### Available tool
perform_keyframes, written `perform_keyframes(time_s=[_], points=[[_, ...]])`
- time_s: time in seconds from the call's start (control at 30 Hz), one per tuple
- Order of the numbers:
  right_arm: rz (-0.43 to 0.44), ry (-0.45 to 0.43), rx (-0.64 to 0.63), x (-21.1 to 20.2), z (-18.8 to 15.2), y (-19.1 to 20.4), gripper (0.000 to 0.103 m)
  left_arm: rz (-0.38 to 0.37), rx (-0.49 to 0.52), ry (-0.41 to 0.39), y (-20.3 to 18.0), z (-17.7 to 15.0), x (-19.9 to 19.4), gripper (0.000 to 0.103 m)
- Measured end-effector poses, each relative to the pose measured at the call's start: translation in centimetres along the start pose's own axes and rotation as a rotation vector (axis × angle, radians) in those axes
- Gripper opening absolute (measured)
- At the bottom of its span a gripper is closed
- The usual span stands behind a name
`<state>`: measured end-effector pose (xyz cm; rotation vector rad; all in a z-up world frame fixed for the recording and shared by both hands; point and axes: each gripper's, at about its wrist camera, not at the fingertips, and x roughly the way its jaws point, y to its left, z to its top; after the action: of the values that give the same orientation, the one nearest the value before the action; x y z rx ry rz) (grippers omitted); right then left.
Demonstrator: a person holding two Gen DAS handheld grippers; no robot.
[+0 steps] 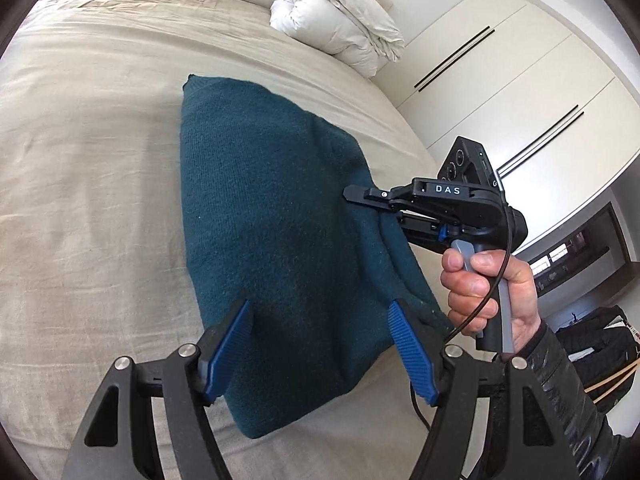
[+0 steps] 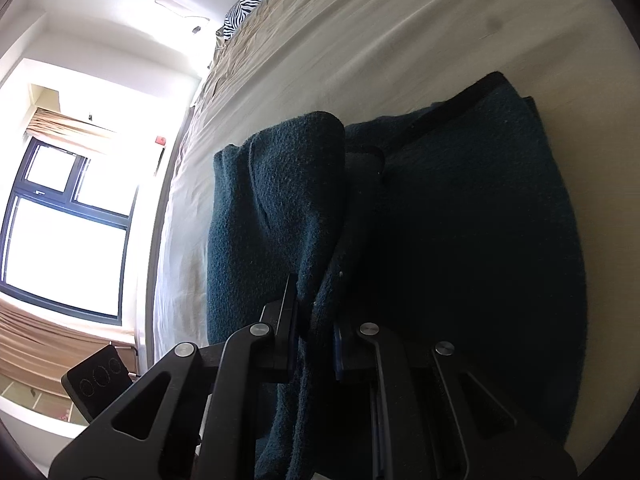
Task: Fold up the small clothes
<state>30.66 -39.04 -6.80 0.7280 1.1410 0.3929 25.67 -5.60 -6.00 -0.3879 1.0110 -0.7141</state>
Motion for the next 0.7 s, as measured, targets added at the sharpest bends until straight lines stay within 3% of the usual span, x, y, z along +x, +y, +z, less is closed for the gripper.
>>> perform_keyframes(time_s=[0.17,0.4,0.53,0.6,0.7], points=[[-0.009,-0.047,0.035,-2.9,1.3,-2.2,0.011,0.009,0.015,0.010,0.3,0.0,1.2,0.072],[-0.003,-0.065,0.123,-4.2,-0.1,-4.6,0.017,0.031,0.029,0.032,-1.1,0.3,2.9,0.074],[-0.034,-0.133,0.061,-7.8,-0.7,-3.6,0.017,0.033,0.023,0.028,-0.9,0.5,3.2,0.074],[0.002,-0.090,0.011,-8.6,-1.8,-1.8,0.017,0.034,0.017,0.024,-0.8,0.4,3.1,0.074],[-0.012,0.014,-0.071,-8.1,-3.8,0.7,0.017,0.037,0.016,0.023,-1.0,0.2,3.2,0.075]])
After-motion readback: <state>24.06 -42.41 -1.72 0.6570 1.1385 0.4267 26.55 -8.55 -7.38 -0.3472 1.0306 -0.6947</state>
